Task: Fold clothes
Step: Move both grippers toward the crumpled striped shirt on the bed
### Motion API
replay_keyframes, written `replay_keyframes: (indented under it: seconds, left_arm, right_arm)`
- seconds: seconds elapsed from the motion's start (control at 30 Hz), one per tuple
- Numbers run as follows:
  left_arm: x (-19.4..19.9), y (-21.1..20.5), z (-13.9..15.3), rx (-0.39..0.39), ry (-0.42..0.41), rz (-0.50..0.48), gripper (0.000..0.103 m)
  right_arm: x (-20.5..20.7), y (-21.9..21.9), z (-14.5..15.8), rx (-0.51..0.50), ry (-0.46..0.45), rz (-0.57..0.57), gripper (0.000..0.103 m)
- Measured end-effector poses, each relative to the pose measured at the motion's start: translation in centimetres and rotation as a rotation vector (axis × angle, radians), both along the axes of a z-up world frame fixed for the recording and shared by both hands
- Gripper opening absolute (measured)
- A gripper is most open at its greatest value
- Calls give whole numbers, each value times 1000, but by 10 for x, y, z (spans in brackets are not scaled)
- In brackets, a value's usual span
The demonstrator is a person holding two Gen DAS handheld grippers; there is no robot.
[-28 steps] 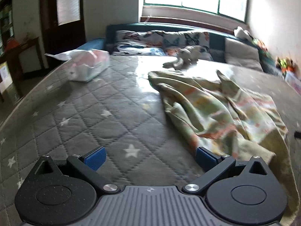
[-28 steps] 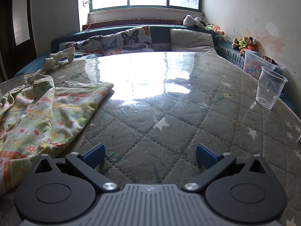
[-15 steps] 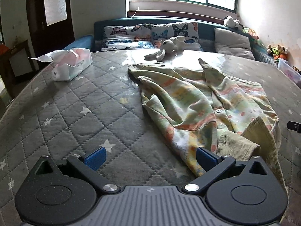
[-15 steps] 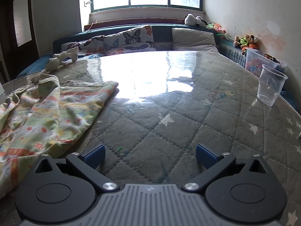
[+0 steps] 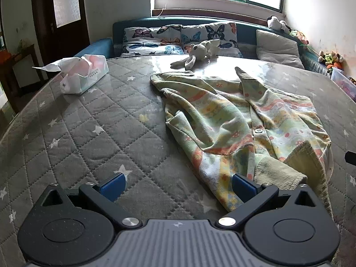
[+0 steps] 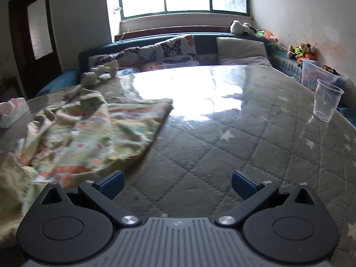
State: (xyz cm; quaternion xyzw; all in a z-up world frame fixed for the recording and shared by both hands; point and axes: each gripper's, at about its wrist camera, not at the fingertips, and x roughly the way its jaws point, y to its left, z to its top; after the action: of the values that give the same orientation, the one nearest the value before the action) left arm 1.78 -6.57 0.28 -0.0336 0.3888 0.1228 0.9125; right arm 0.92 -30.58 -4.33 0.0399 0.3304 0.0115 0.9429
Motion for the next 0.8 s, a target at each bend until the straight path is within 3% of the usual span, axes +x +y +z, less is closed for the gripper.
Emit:
replay_keyframes:
  seconds: [0.13,0.27,0.8]
  left_arm:
    - [-1,0,-1,-15,1,-8,103]
    - [-22,38,-10,-24,2,-246,103]
    - [-27,42,2,-23,0,-249,103]
  right_arm:
    - [-8,11,9,11,-14,35,103]
    - [-14,23,14,11,-24,68,103]
    - [-30,59,26,6,-41,170,103]
